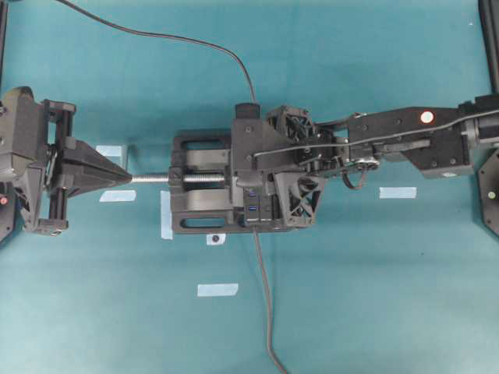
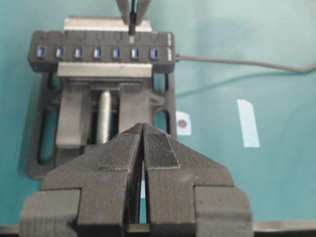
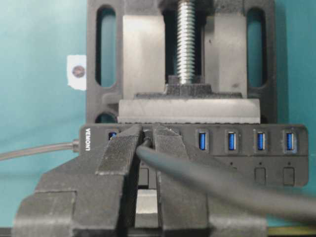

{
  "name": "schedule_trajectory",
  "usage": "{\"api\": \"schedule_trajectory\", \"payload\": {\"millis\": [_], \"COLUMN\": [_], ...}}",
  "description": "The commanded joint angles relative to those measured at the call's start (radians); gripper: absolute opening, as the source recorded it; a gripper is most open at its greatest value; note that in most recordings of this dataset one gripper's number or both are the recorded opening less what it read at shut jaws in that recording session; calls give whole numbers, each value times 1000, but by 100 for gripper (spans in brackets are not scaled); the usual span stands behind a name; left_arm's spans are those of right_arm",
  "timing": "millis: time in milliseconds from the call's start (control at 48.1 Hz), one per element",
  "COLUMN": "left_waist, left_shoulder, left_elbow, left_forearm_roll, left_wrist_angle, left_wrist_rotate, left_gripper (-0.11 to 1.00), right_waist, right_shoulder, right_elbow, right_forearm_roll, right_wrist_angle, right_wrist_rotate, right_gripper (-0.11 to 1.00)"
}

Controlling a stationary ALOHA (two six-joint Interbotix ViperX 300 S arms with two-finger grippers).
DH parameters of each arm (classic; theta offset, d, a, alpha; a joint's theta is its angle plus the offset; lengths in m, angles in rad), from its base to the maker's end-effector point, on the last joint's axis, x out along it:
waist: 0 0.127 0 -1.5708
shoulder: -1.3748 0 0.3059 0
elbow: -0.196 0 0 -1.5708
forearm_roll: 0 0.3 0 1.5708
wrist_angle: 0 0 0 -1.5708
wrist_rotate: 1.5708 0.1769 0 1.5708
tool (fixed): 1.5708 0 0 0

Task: Insert the USB into the second port from the front of the fixed hub.
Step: 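Carry the plug along the hub and align it with the second port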

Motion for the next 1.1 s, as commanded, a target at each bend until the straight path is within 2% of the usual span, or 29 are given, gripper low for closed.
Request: {"api": "schedule_trajectory", "payload": {"millis": [0,1080], "left_waist": [2,2], "left_shoulder": [2,25], "left_elbow": [-12,-11], "left_forearm_roll": [2,3], "left_wrist_angle": [-11,-35], "left_wrist_rotate": [-2,-2], "left_gripper": [0,0], "right_waist": [3,6], "right_shoulder": [-11,31], "right_elbow": [-3,9], "right_forearm_roll": [0,2], "right_wrist_angle": [-28,-61], "right_wrist_rotate": [11,28], "right_gripper": [7,7]}}
